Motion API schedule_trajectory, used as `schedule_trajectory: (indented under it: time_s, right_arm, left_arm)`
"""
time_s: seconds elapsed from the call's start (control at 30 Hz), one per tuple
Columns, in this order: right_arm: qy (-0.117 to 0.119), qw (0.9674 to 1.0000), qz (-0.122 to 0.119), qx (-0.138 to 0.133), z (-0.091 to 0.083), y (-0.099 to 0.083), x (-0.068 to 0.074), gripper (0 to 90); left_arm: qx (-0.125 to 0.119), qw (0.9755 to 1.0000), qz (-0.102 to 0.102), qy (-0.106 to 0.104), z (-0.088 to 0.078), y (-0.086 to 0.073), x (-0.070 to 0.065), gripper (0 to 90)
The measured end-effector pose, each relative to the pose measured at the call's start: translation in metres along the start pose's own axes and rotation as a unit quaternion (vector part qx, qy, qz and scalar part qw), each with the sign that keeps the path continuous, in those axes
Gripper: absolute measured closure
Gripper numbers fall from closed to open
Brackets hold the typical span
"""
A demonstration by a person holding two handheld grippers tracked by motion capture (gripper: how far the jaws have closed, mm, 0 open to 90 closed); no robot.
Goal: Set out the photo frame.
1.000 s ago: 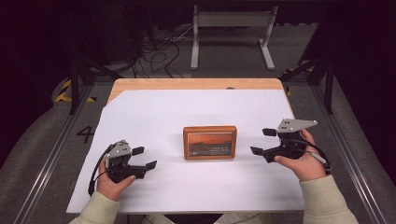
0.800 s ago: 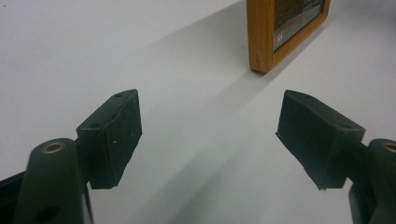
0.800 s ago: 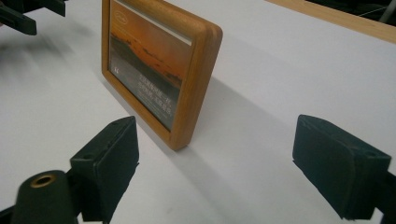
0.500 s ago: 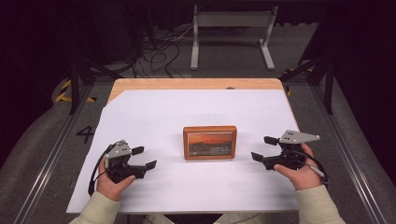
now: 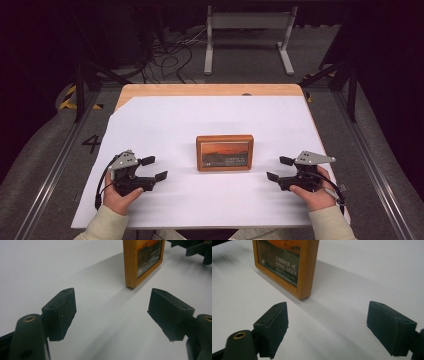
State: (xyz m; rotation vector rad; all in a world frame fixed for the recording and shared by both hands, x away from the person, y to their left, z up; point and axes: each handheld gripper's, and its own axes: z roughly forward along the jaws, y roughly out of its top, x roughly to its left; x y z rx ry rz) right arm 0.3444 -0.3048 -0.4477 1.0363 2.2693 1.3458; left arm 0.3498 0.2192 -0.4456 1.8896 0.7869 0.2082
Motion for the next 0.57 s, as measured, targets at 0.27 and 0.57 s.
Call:
schedule_trajectory:
  time_s: [0.27, 0.57]
  right_arm:
    - [-0.020, 0.9997, -0.012, 0.005, 0.0066, -0.0011, 0.0010, 16.3]
    - [-0.025, 0.9996, -0.010, 0.001, 0.0046, -0.0007, -0.0008, 15.1]
  left_arm:
    - [0.000, 1.0000, -0.001, 0.002, 0.0004, -0.0010, 0.0009, 23.2]
    - [0.007, 0.9999, 0.007, 0.013, 0.0016, -0.0010, 0.0000, 23.2]
